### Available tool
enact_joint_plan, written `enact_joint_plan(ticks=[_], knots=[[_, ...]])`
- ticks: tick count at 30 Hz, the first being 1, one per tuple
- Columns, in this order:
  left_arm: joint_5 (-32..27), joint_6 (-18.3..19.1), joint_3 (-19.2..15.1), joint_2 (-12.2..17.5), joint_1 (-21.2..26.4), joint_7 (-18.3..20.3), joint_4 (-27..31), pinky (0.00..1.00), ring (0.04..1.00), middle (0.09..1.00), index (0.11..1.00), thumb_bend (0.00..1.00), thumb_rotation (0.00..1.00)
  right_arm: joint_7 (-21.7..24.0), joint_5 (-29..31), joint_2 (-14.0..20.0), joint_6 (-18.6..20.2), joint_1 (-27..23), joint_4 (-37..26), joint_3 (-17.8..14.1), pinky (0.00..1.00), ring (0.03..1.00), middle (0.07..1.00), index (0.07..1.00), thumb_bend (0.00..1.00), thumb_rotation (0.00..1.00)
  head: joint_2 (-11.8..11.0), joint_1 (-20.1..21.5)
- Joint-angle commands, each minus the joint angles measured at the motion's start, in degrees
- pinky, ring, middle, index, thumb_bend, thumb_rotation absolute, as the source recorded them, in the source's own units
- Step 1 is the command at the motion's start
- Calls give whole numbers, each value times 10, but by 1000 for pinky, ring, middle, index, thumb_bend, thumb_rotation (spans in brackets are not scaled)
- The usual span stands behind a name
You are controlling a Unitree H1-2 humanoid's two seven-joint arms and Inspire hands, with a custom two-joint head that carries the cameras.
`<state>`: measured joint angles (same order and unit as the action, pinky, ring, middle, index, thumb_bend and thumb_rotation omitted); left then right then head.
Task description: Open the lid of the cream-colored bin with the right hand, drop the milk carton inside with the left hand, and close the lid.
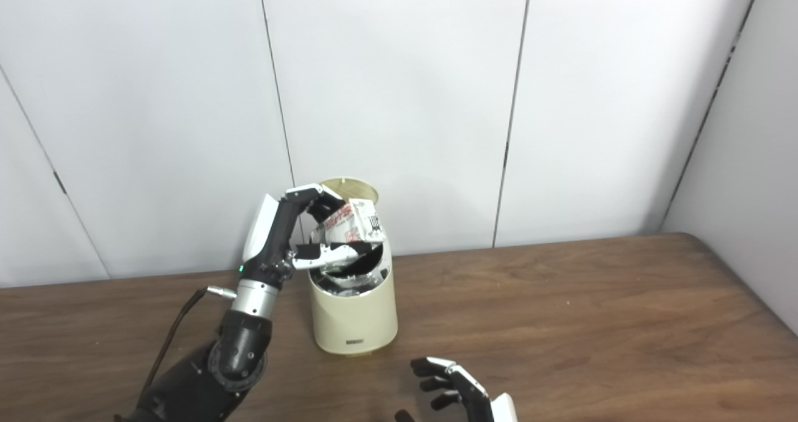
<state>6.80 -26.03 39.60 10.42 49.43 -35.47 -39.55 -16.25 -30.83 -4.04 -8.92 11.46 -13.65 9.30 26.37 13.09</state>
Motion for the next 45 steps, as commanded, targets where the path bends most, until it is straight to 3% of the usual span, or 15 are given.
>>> enact_joint_plan(ticks=[1, 11, 19, 25, 28, 36, 45], knots=[[2, -9, -8, 0, 33, 0, 8, 514, 459, 498, 447, 503, 0, -10, -6, -12, -10, 28, -14, 3, 516, 637, 678, 667, 234, 7, 1, -1], [4, -9, -7, -8, 33, -4, 14, 521, 466, 494, 447, 503, 0, -10, -18, -16, 2, 26, -16, 9, 423, 560, 668, 670, 237, 52, 0, 5], [3, -9, -5, -15, 34, -2, 8, 521, 468, 497, 439, 503, 0, -14, -24, -18, 3, 26, -15, 17, 510, 630, 677, 667, 237, 91, 1, 9], [2, -9, -4, -23, 35, 0, 4, 522, 469, 499, 436, 502, 0, -22, -25, -18, -3, 24, -10, 19, 456, 591, 666, 660, 232, 57, 1, 7], [3, -9, -2, -25, 35, -5, 2, 519, 472, 499, 431, 502, 0, -20, -24, -18, 5, 24, -13, 20, 473, 605, 669, 662, 228, 104, 0, 6], [13, -9, 11, -28, 34, -29, -1, 518, 463, 497, 444, 503, 0, -20, -22, -15, 4, 23, -11, 21, 495, 621, 673, 664, 225, 114, 0, 4], [14, -9, 22, -26, 35, -43, -6, 523, 471, 497, 437, 503, 0, -20, -22, -15, 5, 25, -14, 23, 462, 594, 670, 662, 231, 154, 0, 6]])
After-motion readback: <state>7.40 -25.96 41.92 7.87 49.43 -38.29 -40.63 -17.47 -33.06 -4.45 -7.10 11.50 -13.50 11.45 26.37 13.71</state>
